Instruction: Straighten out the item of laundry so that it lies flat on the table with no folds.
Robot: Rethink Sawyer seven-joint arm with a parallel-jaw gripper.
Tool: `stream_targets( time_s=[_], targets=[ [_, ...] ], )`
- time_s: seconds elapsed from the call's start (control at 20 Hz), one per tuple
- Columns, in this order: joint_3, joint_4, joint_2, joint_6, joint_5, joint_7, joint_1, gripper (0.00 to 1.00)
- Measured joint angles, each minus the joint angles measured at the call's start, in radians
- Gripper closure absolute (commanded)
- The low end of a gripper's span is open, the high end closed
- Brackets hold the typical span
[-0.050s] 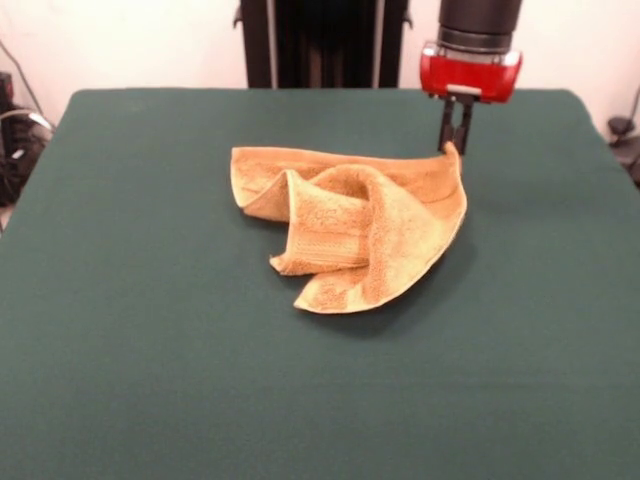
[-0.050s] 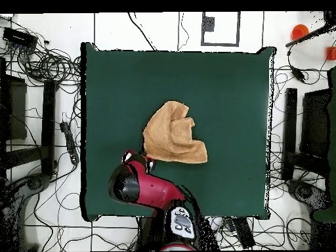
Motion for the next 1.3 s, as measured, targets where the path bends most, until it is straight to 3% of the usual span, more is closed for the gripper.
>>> stream_targets(
  time_s=[0.8,1.3],
  targets=[
    [-0.013,0.0,-0.002,0.0,0.075,0.012,0.106,1.0],
    [-0.019,0.0,-0.003,0.0,0.111,0.012,0.131,1.0]
  ],
)
